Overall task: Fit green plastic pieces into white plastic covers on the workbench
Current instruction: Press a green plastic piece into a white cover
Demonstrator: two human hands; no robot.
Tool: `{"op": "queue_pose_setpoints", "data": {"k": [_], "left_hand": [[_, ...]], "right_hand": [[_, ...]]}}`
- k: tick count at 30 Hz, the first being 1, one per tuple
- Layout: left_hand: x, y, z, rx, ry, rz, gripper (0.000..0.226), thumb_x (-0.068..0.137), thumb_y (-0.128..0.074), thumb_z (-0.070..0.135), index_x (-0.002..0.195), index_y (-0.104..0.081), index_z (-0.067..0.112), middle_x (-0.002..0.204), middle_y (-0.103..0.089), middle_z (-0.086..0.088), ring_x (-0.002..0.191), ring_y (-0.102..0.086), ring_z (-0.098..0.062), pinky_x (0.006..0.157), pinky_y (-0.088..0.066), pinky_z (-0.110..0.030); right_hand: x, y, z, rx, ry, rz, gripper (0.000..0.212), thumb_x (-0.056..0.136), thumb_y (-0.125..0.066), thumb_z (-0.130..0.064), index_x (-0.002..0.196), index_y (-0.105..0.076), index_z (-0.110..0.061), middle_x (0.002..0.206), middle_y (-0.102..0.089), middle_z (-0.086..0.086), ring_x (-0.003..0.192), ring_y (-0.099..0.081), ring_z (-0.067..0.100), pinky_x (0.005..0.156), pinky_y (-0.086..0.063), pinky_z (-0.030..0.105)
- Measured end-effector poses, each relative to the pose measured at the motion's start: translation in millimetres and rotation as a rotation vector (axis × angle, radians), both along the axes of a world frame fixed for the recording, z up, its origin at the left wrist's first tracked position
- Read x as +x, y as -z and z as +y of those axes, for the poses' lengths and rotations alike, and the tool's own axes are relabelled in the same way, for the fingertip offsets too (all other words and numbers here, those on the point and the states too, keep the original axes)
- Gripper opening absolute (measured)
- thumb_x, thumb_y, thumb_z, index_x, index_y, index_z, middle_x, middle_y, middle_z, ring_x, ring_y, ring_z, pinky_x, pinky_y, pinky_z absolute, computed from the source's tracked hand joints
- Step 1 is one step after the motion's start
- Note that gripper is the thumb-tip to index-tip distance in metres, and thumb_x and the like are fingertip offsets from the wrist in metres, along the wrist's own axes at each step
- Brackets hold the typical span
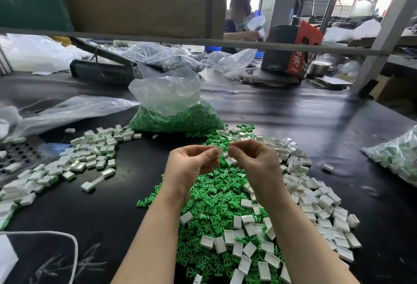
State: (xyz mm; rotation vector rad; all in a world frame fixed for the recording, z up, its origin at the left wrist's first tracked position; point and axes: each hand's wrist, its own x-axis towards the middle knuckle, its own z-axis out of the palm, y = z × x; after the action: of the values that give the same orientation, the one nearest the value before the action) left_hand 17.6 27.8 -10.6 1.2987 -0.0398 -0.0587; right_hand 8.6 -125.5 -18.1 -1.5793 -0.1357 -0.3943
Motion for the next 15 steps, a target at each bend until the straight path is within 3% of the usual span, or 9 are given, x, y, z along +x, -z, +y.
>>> {"op": "queue_pose_setpoints", "data": {"k": [15], "left_hand": [[0.2,2.2,1.9,0.096,-0.004,-0.11,0.023,0.058,-0.08,0.026,0.075,-0.077,0.011,0.072,-0.073,-0.014,0.063,-0.068,-0.016,0.061,-0.056,-0.023]], "right_hand": [[-1.6,-3.0,-0.7,-0.199,0.016,-0.03,0.007,0.083,-0.075,-0.008,0.083,-0.073,-0.014,0.077,-0.072,0.003,0.073,-0.068,0.017,0.071,-0.057,0.028]]}}
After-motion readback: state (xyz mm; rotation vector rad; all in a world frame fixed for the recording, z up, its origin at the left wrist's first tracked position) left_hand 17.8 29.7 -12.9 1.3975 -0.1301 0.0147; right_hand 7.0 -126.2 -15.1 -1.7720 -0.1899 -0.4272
